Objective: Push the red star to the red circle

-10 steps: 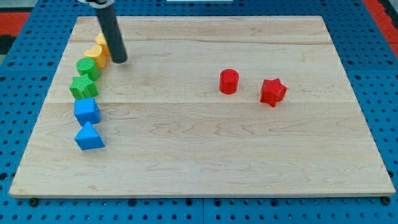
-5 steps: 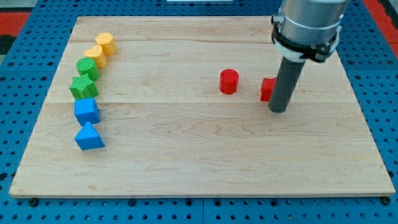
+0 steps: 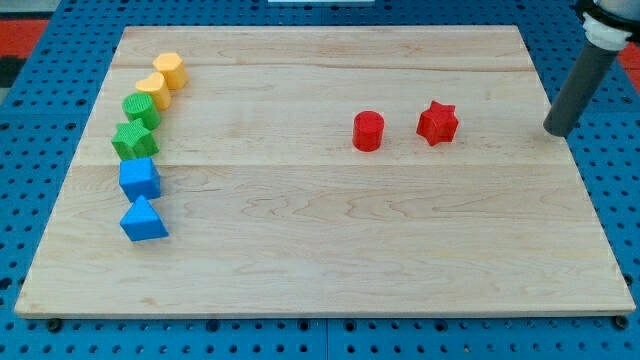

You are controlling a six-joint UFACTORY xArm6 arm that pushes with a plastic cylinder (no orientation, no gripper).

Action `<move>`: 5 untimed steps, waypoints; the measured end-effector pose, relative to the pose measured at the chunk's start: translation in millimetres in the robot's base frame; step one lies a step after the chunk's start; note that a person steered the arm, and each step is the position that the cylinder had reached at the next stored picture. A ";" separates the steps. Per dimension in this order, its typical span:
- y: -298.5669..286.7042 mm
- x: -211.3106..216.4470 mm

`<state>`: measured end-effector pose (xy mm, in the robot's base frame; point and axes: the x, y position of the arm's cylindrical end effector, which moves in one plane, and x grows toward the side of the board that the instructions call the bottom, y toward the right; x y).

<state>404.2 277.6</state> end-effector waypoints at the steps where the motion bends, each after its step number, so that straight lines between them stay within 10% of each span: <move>1: -47.9 1.0; 5: -176.8 -39.6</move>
